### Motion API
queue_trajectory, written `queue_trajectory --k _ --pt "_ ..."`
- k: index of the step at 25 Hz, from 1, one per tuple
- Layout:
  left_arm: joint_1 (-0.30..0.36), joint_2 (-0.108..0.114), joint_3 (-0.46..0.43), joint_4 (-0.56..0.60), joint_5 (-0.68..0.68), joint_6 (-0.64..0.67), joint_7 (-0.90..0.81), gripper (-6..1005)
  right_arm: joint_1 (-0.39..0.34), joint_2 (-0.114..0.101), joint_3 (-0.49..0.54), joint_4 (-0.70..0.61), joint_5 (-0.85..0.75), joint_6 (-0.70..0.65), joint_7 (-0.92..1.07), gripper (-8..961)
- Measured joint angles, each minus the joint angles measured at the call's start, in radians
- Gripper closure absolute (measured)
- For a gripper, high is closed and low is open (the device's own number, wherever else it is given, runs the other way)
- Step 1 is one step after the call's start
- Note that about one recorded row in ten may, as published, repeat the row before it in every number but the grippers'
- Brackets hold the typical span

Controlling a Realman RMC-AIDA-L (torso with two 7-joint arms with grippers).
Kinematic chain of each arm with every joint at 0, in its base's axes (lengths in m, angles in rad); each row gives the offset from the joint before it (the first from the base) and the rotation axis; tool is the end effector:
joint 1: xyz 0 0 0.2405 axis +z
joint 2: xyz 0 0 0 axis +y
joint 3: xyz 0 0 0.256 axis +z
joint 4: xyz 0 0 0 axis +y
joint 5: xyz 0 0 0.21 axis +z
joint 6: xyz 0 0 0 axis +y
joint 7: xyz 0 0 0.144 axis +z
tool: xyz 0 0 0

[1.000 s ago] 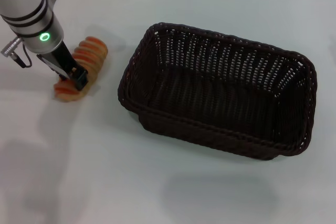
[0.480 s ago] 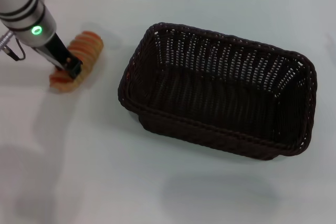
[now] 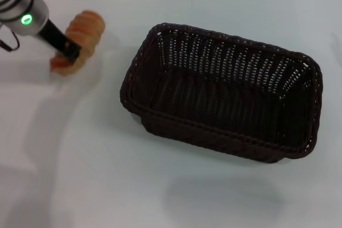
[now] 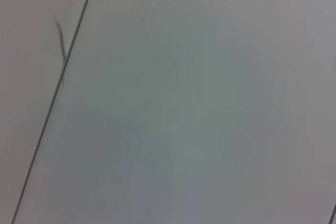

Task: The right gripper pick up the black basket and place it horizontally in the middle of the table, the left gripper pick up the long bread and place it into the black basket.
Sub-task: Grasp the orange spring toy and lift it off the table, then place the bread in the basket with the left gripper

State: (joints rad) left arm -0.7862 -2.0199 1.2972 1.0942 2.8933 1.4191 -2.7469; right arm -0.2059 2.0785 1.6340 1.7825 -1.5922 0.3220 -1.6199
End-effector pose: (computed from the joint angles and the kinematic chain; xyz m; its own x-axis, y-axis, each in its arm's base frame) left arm -0.2063 0.4143 0.0343 0.5765 0.8006 -0.1637 0.4944 -0.5012 -0.7102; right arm 0.2158 0.3036 0.1300 0.9155 0.0336 -0.4009 -0.3913 -0.1574 -0.9067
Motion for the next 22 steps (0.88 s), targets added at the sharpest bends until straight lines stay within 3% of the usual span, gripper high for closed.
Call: queue_trajectory --k 3,4,5,7,8,9,16,22 --pt "0.022 -0.012 -0.004 0.083 -0.001 0.024 0.005 765 0.005 0.000 0.001 0.002 0.000 0.000 0.000 409" --pt "0.070 -0.036 0.002 0.318 -0.003 0.118 0.008 780 0.005 0.000 0.001 0.002 0.000 0.000 0.000 409" --pt "0.080 -0.039 0.005 0.380 -0.003 0.147 0.006 796 0.006 0.000 0.001 0.002 0.000 0.000 0.000 409" --pt "0.080 -0.039 0.005 0.380 -0.003 0.147 0.006 806 0.008 0.000 0.001 0.002 0.000 0.000 0.000 409" --pt "0.106 -0.045 0.035 0.502 -0.008 0.205 -0.009 811 0.008 0.000 0.004 0.004 0.000 0.000 0.000 409" --pt "0.115 -0.046 0.059 0.536 -0.019 0.218 -0.018 816 0.008 0.000 0.004 0.004 0.000 0.000 0.000 409" --pt "0.158 -0.048 0.249 0.674 -0.141 0.248 -0.104 848 -0.001 0.000 0.005 0.030 -0.002 0.000 0.000 409" --pt "0.164 -0.054 0.337 0.715 -0.200 0.251 -0.130 858 -0.007 0.000 -0.003 0.037 -0.009 0.000 0.000 409"
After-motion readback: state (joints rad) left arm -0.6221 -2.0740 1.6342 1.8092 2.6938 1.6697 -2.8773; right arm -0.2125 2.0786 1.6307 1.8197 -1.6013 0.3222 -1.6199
